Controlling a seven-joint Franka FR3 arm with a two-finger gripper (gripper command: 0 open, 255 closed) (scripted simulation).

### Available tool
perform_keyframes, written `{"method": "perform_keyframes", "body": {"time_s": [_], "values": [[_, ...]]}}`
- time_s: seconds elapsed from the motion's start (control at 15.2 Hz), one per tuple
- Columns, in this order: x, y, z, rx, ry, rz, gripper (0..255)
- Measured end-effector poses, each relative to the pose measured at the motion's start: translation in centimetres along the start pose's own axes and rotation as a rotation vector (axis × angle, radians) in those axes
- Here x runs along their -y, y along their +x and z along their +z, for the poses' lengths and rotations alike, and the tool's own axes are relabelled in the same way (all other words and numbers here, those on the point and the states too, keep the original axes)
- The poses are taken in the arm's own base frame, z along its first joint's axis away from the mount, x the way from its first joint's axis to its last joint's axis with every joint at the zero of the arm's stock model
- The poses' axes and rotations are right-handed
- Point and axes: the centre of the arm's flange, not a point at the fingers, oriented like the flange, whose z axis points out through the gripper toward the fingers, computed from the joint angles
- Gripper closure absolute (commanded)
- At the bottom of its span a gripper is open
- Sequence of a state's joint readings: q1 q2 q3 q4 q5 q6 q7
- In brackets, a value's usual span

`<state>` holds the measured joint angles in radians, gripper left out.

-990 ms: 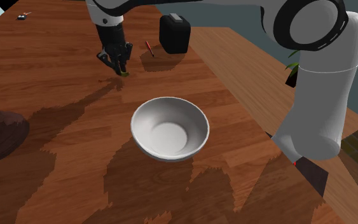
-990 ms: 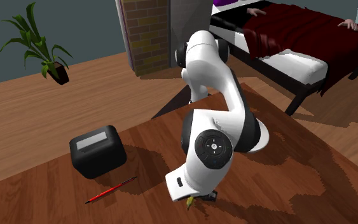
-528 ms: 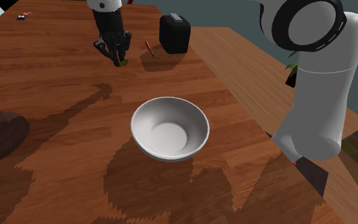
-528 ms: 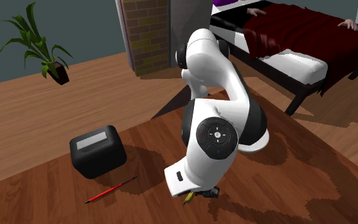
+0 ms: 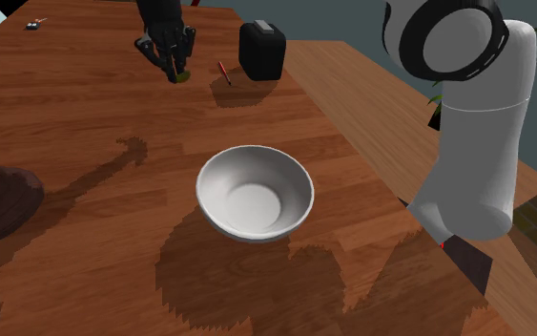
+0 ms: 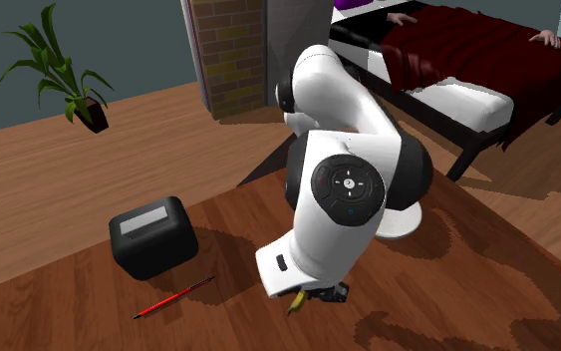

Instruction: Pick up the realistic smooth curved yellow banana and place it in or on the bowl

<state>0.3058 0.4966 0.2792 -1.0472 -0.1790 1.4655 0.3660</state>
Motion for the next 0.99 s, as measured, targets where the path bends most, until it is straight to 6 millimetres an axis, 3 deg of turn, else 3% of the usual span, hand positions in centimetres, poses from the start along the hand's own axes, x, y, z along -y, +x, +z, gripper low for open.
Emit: {"method": "perform_keyframes", "body": {"time_s": [0.59,0.99], "values": [[-0.2,-0.1,-4.7,0.000,0.000,0.000,255],[2.0,-6.4,-5.2,0.000,0.000,-0.001,255]]}}
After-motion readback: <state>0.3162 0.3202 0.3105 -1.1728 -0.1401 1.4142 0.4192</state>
